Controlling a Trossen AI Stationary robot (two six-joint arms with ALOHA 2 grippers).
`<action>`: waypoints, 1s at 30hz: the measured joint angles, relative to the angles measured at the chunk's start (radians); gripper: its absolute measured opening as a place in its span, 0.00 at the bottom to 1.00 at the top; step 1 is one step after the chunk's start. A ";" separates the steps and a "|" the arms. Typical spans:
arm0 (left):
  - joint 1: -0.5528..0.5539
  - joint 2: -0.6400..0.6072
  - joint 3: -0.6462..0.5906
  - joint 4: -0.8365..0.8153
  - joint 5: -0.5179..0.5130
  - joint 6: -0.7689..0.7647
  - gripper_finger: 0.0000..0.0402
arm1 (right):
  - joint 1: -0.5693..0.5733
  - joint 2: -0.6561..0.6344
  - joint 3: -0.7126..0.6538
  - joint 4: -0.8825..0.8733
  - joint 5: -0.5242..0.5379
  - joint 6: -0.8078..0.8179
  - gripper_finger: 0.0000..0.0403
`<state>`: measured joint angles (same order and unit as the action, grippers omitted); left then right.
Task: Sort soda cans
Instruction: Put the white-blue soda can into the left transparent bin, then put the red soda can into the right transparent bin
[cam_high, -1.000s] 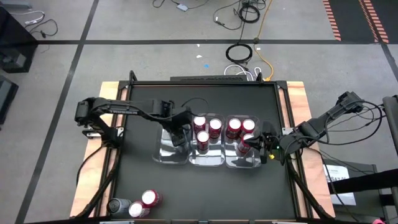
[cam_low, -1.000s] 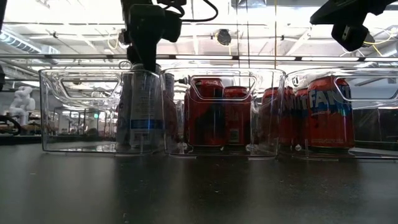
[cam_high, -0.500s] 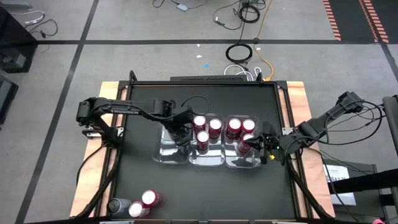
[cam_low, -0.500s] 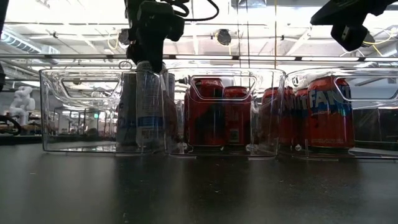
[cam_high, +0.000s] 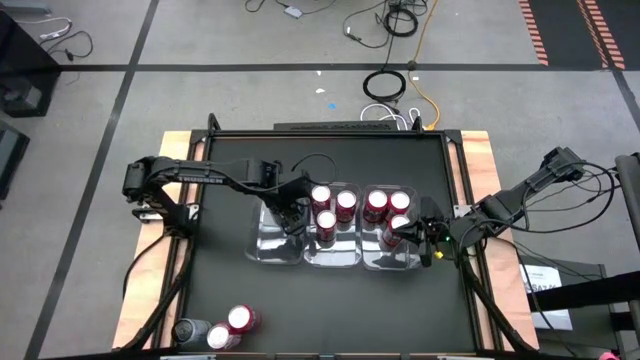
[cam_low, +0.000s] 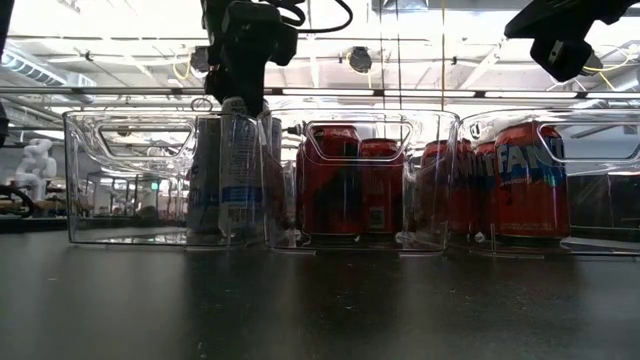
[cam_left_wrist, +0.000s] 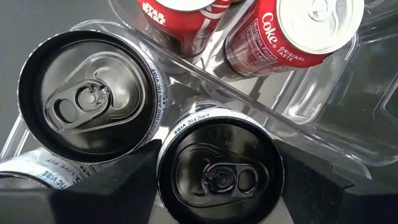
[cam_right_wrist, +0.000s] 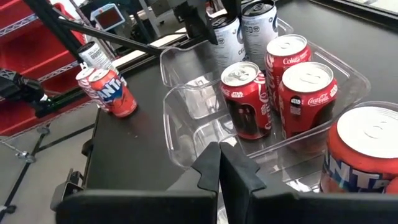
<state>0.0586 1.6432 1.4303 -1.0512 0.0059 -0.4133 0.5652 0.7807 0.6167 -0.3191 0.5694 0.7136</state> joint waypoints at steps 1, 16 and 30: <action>0.000 0.000 0.000 0.000 0.000 0.000 0.71 | 0.000 0.000 0.000 0.000 -0.001 0.000 0.00; -0.002 -0.004 0.003 0.015 -0.011 0.000 0.81 | 0.000 0.000 0.000 -0.001 -0.048 -0.022 0.00; -0.002 -0.050 0.003 -0.018 -0.012 -0.078 0.84 | 0.000 0.000 0.000 -0.001 -0.051 -0.045 0.00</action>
<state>0.0568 1.5930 1.4330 -1.0691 -0.0060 -0.4913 0.5648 0.7807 0.6167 -0.3199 0.5179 0.6690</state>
